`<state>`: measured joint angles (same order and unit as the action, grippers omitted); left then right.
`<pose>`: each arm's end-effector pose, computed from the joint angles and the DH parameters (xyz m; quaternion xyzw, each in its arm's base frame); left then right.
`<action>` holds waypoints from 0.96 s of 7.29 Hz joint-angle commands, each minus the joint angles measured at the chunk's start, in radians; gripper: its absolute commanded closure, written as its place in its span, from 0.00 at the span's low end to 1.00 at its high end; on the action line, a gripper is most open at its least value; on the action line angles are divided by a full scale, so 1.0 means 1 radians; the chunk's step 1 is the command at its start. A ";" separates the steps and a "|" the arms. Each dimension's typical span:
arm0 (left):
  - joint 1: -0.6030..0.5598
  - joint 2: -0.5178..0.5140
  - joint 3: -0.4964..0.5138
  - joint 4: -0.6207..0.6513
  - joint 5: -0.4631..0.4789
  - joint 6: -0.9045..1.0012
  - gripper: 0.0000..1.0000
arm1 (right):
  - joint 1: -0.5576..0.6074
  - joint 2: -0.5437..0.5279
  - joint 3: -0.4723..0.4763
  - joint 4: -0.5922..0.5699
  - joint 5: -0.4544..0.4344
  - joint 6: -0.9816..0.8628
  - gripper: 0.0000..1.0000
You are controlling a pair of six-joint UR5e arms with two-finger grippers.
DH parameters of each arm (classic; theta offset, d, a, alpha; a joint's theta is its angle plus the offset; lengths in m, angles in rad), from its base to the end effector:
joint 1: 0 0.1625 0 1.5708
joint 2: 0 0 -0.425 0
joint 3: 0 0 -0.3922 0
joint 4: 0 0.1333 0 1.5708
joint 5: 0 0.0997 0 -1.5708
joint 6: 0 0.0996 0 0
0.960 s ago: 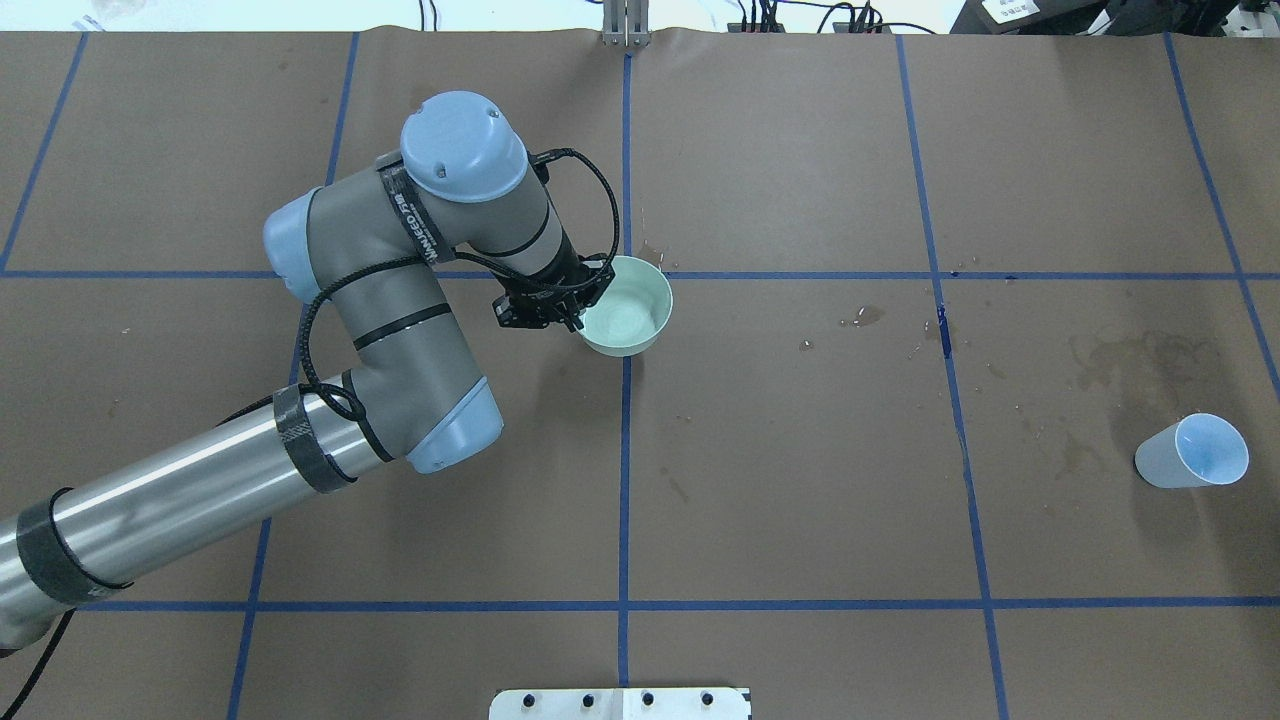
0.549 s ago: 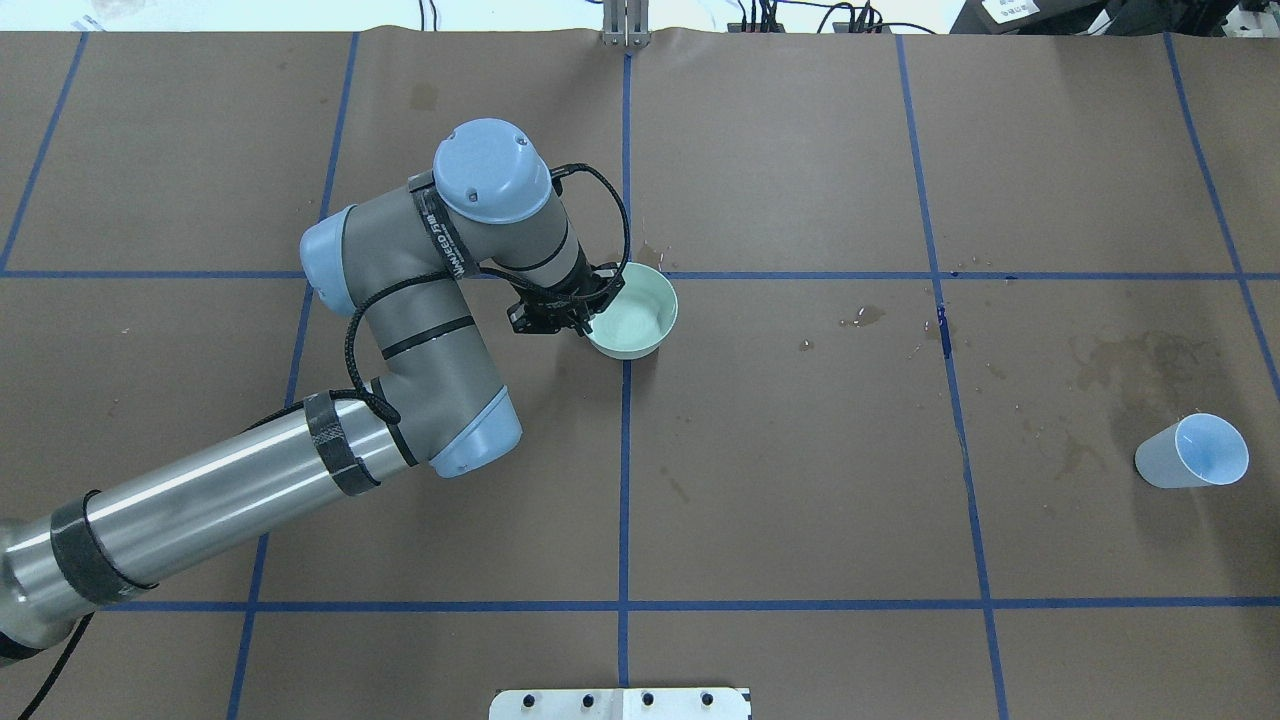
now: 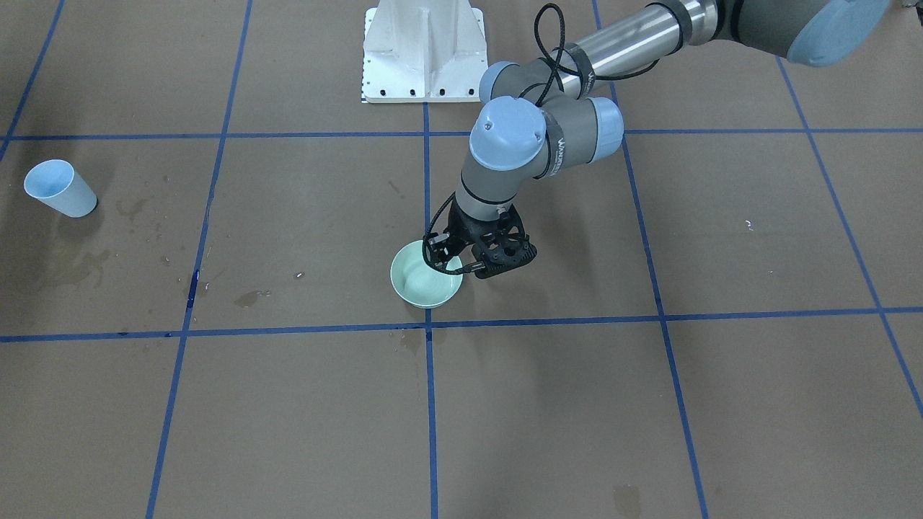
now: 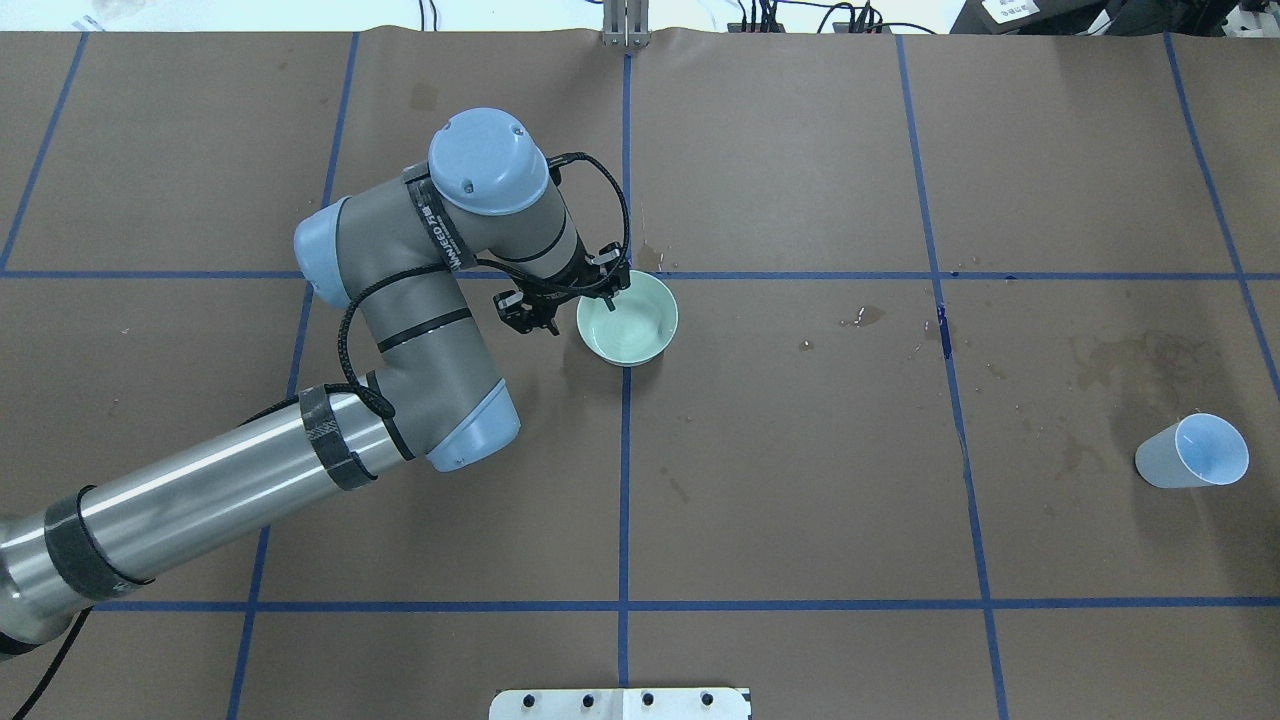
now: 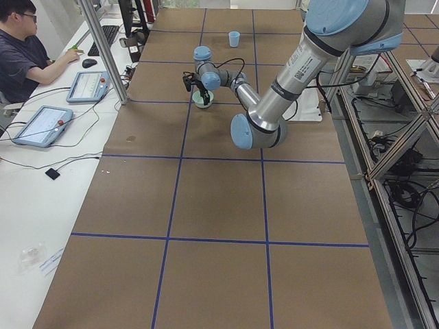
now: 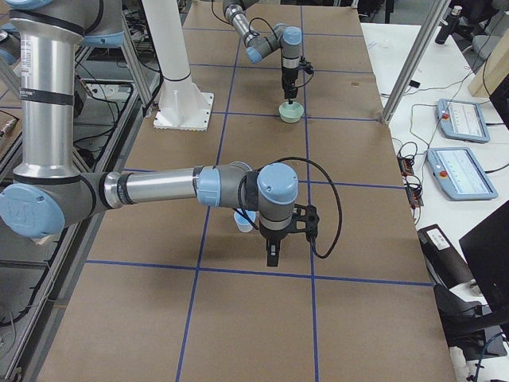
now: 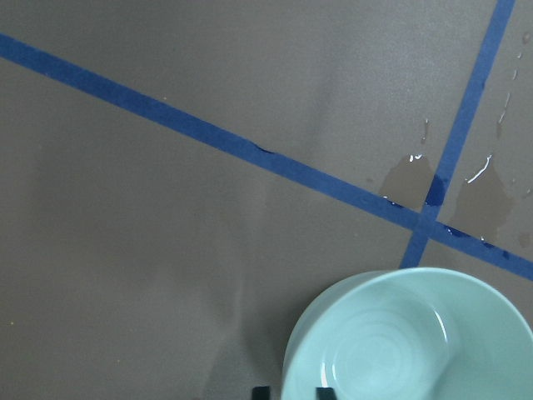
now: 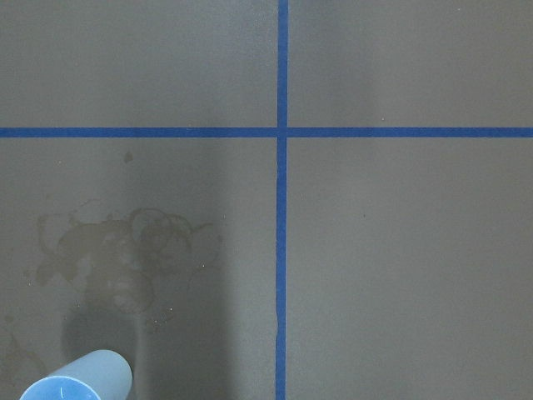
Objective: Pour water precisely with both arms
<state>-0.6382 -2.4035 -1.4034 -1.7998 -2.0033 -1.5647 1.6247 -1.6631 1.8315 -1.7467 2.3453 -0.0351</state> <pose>0.5526 -0.5238 0.1852 -0.0498 0.4619 -0.1855 0.8659 0.0876 -0.4426 0.5919 0.0133 -0.3774 0.0101 0.9259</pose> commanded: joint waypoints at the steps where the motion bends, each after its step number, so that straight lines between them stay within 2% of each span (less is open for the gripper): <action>1: -0.056 0.003 -0.124 0.153 -0.005 0.008 0.00 | -0.012 -0.036 0.119 -0.002 -0.043 0.041 0.00; 2: -0.060 0.003 -0.165 0.210 -0.003 0.052 0.00 | -0.038 -0.097 0.217 0.010 -0.072 0.161 0.00; 3: -0.060 0.004 -0.176 0.226 0.000 0.054 0.00 | -0.108 -0.180 0.368 0.010 -0.165 0.293 0.00; 4: -0.060 0.006 -0.180 0.227 0.001 0.054 0.00 | -0.182 -0.238 0.470 0.013 -0.243 0.442 0.00; 5: -0.060 0.006 -0.186 0.227 0.003 0.051 0.00 | -0.216 -0.285 0.542 0.033 -0.262 0.575 0.00; 6: -0.060 0.006 -0.186 0.227 0.005 0.046 0.00 | -0.254 -0.356 0.595 0.111 -0.267 0.684 0.00; 7: -0.058 0.014 -0.186 0.227 0.006 0.045 0.00 | -0.334 -0.392 0.598 0.184 -0.317 0.833 0.00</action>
<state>-0.6976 -2.3956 -1.5881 -1.5730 -1.9992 -1.5173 1.3713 -1.9961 2.3959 -1.6460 2.0744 0.6265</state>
